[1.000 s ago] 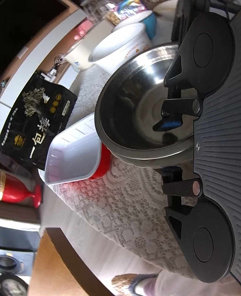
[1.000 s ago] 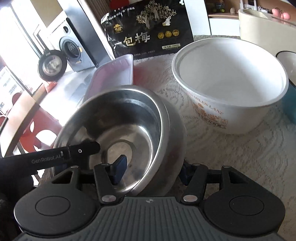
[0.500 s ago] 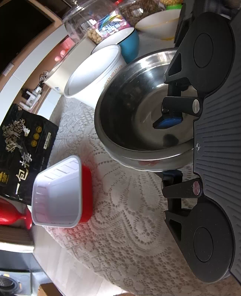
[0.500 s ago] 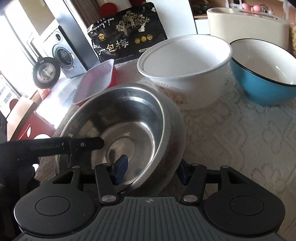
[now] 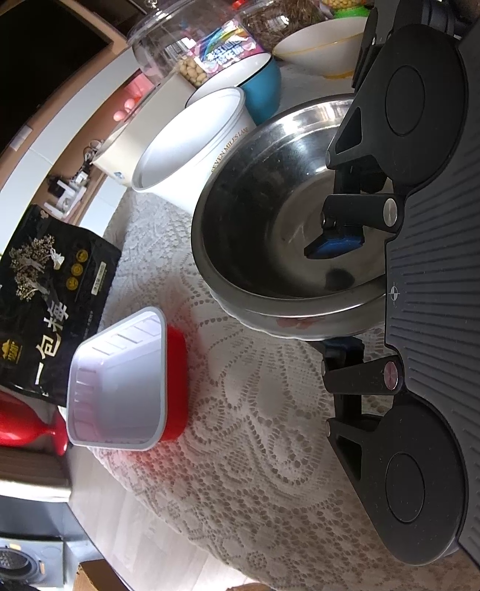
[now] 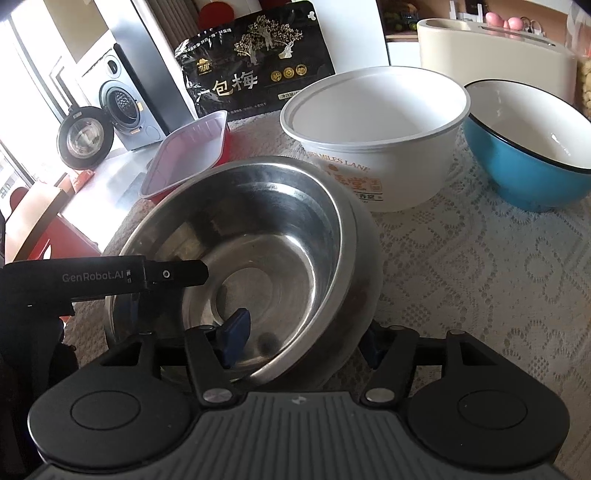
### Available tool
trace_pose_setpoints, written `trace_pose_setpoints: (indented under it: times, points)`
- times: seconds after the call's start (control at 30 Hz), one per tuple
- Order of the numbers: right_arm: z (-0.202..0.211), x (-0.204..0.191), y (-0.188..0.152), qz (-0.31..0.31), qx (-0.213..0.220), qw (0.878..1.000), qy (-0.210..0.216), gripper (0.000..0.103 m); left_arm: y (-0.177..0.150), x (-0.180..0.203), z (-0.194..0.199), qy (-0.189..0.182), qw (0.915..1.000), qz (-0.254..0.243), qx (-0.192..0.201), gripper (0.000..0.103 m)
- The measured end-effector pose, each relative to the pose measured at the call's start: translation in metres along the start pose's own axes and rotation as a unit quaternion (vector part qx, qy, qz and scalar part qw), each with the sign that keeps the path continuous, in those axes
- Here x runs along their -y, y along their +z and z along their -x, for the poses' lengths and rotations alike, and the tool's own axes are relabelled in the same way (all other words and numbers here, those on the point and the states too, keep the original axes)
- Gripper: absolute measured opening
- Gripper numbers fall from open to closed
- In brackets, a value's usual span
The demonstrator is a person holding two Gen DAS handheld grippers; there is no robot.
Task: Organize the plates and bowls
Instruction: 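Lower the steel bowl onto the table and open the left gripper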
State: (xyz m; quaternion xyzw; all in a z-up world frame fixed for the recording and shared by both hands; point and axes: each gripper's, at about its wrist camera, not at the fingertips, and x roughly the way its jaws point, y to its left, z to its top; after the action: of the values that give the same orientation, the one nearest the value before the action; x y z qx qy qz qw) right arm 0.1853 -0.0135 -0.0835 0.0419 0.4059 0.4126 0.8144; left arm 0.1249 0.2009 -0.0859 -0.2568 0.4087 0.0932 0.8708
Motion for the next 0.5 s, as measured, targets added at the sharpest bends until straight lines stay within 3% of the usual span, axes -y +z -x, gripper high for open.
trace_pose_setpoints:
  times: [0.13, 0.27, 0.4, 0.5]
  points:
    - [0.000, 0.000, 0.001, 0.002, -0.004, 1.000, -0.003, 0.064, 0.000, -0.001, 0.002, -0.001, 1.0000, 0.002, 0.003, 0.044]
    - [0.005, 0.001, -0.001, 0.003, -0.003, 1.000, 0.001, 0.063, 0.003, 0.006, 0.022, 0.039, 0.9980, -0.024, 0.044, 0.044]
    - [0.023, 0.004, -0.002, 0.011, 0.027, 0.999, -0.013, 0.063, 0.008, 0.017, 0.050, 0.069, 0.9930, -0.033, 0.090, 0.044]
    - [0.045, 0.010, -0.002, 0.013, 0.055, 0.998, -0.016, 0.063, 0.010, 0.030, 0.068, 0.066, 0.9904, -0.035, 0.116, 0.044]
